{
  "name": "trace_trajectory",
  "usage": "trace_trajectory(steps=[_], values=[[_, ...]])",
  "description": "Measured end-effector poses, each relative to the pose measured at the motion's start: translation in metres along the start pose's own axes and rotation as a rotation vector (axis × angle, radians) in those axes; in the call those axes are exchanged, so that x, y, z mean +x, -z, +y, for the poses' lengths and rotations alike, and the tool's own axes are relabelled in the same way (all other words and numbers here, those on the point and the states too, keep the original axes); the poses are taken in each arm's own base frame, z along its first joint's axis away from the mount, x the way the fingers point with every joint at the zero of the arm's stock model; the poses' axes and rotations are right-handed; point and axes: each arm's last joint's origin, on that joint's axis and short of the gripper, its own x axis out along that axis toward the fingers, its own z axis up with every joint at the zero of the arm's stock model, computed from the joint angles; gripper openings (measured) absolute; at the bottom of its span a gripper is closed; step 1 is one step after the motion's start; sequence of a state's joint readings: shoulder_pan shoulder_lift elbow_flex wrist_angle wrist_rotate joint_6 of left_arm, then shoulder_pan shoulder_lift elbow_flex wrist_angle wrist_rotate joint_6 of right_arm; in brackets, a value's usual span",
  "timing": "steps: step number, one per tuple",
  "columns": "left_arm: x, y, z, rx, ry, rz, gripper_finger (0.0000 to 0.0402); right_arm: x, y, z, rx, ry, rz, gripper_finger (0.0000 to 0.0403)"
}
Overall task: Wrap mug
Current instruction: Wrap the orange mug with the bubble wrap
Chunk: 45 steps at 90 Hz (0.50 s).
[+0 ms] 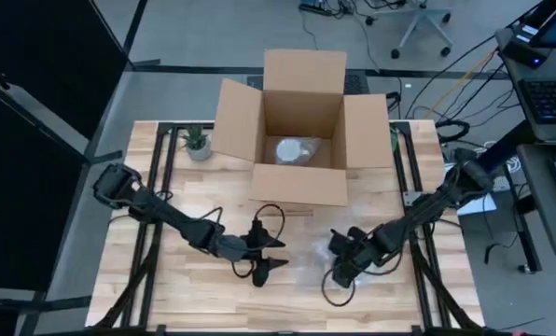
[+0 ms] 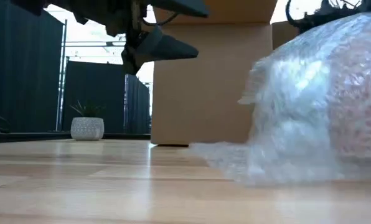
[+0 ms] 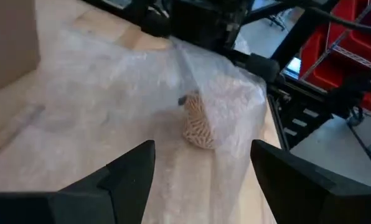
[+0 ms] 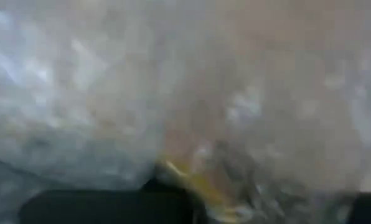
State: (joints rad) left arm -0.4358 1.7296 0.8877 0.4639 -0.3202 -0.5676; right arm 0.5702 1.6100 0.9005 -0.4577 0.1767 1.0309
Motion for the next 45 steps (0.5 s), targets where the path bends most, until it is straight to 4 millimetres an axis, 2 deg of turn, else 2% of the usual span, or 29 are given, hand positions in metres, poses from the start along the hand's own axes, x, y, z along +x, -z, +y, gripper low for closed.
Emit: trace_trajectory(steps=[20,45], values=[[0.009,-0.003,-0.006,0.028,0.063,0.029,0.0253,0.0,-0.02,0.021,-0.086,0.029,-0.061,0.0053],[0.009,-0.004,-0.007,0.02,0.075,0.033,0.0253,-0.018,-0.031,0.033,-0.123,0.052,-0.051,0.015]])
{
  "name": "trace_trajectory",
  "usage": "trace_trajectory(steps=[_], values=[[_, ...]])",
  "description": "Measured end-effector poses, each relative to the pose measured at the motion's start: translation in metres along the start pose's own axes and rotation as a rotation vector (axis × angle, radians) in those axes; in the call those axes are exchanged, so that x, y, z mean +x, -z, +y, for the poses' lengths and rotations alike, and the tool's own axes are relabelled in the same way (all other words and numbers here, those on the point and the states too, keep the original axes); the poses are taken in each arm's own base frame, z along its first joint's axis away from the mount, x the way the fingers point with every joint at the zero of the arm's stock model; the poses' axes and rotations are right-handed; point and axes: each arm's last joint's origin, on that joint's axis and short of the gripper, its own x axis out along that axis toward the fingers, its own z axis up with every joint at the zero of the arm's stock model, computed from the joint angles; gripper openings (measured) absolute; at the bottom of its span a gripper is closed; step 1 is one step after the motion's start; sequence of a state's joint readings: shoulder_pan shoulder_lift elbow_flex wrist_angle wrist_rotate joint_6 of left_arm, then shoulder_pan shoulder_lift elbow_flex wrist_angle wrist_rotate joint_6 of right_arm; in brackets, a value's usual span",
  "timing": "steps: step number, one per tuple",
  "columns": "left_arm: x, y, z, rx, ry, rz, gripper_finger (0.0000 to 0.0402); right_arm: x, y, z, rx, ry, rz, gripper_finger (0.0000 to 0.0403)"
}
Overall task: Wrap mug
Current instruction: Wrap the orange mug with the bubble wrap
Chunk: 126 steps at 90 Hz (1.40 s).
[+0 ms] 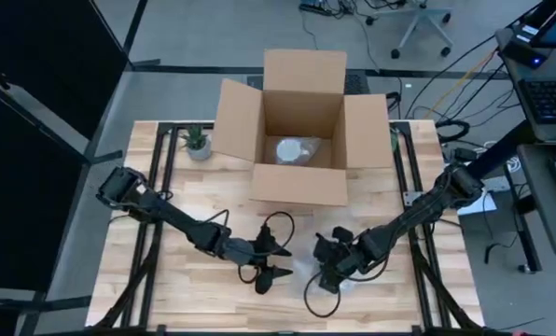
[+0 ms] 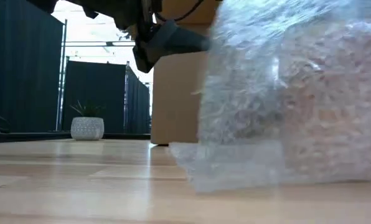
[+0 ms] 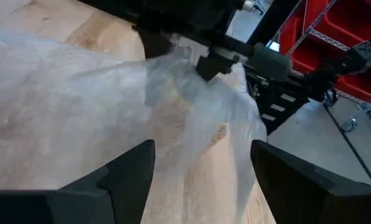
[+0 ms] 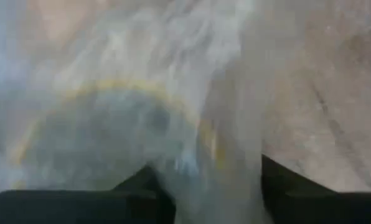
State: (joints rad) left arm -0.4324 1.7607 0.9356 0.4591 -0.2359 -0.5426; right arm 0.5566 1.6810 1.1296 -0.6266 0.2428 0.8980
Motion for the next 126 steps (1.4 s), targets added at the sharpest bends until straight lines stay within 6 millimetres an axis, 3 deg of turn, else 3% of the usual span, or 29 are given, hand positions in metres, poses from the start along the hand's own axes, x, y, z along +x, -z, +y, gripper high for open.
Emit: trace_trajectory(steps=[14,30,48,62,82,106,126], values=[[0.0,0.0,0.0,-0.002,0.0,0.0,0.0253,0.001,-0.002,-0.006,-0.013,0.031,0.021,0.019],[0.003,-0.005,0.009,-0.012,-0.023,-0.013,0.0253,0.003,-0.008,-0.011,-0.004,0.073,-0.012,0.0197],[0.027,-0.015,0.003,0.054,-0.043,0.016,0.0253,0.007,-0.009,-0.017,0.005,0.105,-0.037,0.0188],[0.054,-0.014,0.002,0.133,-0.209,0.175,0.0253,0.009,-0.008,-0.018,0.002,0.114,-0.035,0.0188],[0.067,-0.035,-0.009,0.164,-0.194,0.098,0.0253,0.009,-0.007,-0.018,-0.014,0.12,-0.043,0.0188],[0.064,-0.036,-0.013,0.16,-0.186,0.097,0.0253,0.009,-0.008,-0.018,-0.027,0.118,-0.056,0.0187],[0.081,-0.023,0.005,0.147,-0.224,0.123,0.0253,0.008,-0.011,-0.015,-0.031,0.09,-0.075,0.0187]])
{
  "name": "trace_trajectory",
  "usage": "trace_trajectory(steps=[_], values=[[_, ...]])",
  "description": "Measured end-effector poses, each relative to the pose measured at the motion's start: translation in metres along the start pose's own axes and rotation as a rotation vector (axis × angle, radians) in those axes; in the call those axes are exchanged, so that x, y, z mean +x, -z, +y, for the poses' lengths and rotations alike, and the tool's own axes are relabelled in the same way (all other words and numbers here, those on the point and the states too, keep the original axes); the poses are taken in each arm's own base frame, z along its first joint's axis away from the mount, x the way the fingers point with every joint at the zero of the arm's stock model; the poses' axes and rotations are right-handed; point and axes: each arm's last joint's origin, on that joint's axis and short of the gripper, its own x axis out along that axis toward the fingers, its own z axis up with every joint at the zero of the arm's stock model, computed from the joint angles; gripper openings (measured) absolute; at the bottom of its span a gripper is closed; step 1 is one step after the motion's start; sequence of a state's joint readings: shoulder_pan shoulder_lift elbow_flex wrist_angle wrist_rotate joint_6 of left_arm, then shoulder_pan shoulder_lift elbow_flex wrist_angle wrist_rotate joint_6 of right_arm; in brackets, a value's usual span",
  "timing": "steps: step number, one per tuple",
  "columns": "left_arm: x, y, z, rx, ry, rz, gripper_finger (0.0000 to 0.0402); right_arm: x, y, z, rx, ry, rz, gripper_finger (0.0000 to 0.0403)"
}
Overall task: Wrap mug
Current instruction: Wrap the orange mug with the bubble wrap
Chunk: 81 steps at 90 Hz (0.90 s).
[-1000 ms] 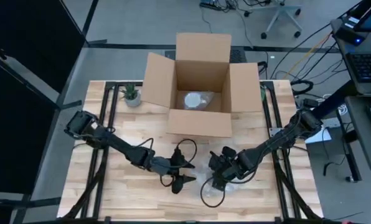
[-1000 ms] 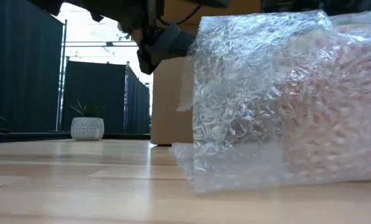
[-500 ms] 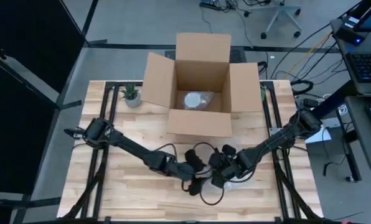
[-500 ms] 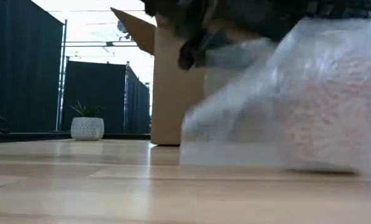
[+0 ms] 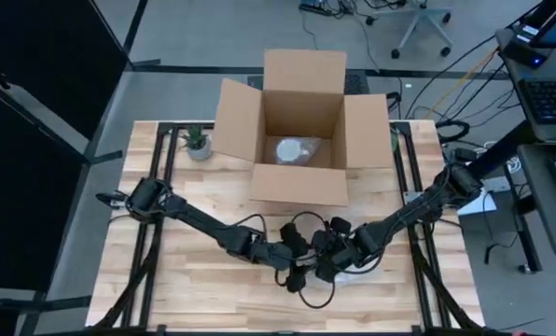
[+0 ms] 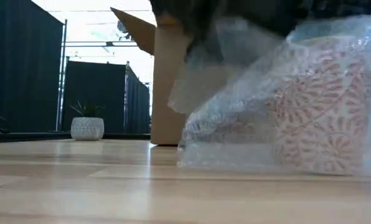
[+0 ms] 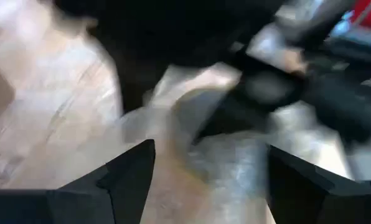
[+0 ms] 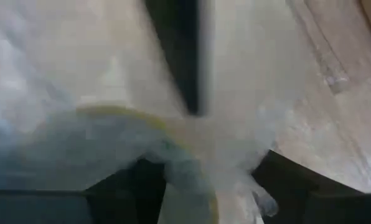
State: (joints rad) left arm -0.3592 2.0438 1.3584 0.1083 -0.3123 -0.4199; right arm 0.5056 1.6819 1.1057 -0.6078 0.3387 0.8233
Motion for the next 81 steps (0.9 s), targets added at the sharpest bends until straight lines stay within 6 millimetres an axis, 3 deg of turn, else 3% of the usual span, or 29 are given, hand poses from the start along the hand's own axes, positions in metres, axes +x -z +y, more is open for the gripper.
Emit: trace_trajectory(steps=[16,39,51,66,81], values=[[0.002,0.003,0.0,0.007,0.007,0.016,0.0253,-0.017,-0.004,-0.003,-0.001,-0.023,0.02,0.0187],[0.001,0.002,0.0,0.012,0.01,0.018,0.0253,-0.074,-0.019,-0.012,-0.04,-0.068,-0.017,0.0187],[0.001,0.003,0.0,0.012,0.013,0.02,0.0253,-0.095,-0.014,-0.009,-0.056,-0.131,-0.054,0.0187],[0.001,0.003,0.0,0.012,0.013,0.022,0.0253,-0.097,0.009,-0.004,-0.098,-0.075,0.0,0.0187],[0.001,0.003,0.0,0.013,0.013,0.024,0.0253,-0.078,0.034,-0.009,0.002,0.004,0.017,0.0187]])
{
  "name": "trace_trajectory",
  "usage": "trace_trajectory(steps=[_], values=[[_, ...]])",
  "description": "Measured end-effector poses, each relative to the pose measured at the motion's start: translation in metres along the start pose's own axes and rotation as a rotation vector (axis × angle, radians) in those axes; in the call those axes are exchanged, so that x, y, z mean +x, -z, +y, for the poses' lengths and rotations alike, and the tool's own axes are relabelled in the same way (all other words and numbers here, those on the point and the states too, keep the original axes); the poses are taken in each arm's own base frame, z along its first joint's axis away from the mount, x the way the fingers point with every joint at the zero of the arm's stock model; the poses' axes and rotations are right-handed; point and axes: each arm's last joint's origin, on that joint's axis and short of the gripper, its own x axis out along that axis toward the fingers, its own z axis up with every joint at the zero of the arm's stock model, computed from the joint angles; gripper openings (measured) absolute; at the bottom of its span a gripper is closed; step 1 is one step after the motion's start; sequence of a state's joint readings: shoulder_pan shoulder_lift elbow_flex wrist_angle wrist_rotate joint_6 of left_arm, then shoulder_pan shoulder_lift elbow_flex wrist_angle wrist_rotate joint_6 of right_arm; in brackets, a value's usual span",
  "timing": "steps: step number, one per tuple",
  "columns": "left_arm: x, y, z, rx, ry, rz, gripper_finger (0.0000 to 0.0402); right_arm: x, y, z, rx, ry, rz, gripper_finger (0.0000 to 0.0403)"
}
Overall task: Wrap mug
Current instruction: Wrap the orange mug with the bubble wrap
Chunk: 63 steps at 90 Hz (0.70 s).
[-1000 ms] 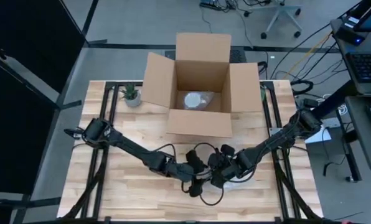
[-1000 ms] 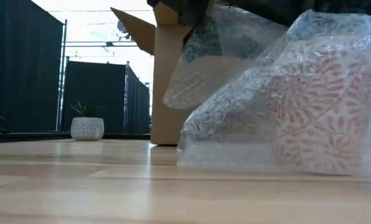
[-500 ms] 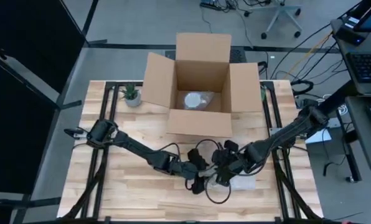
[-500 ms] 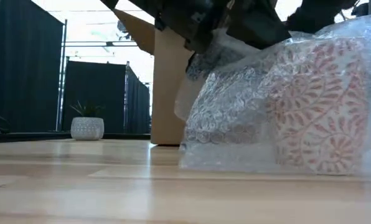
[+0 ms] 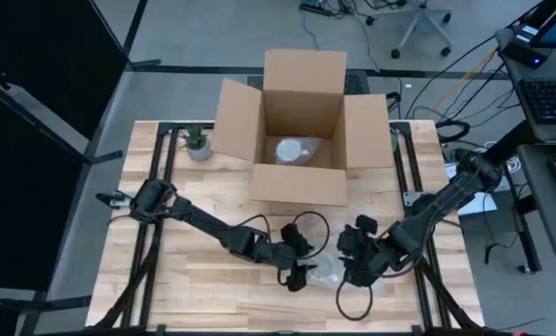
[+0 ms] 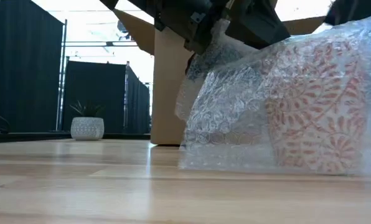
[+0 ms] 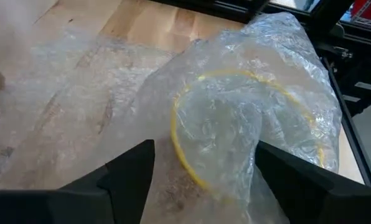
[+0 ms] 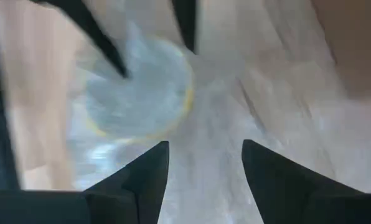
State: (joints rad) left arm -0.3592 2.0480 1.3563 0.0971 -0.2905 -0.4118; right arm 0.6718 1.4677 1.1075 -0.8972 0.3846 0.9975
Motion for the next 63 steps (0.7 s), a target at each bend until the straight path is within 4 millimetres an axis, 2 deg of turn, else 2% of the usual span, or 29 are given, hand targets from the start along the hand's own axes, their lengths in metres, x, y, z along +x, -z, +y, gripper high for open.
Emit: trace_trajectory(steps=[11,24,36,63], values=[[0.0,0.0,0.0,0.0,0.0,0.0,0.0253,0.003,0.0,0.006,0.016,-0.057,-0.054,0.0187],[0.0,0.0,0.0,0.0,-0.001,0.002,0.0253,0.006,-0.016,0.011,0.008,-0.105,-0.168,0.0187],[0.0,0.0,0.0,0.0,-0.001,0.003,0.0253,0.026,-0.023,0.009,-0.01,-0.047,-0.143,0.0187],[0.0,-0.001,0.001,-0.003,0.0,-0.005,0.0253,0.069,-0.023,0.011,-0.026,0.047,-0.049,0.0187]])
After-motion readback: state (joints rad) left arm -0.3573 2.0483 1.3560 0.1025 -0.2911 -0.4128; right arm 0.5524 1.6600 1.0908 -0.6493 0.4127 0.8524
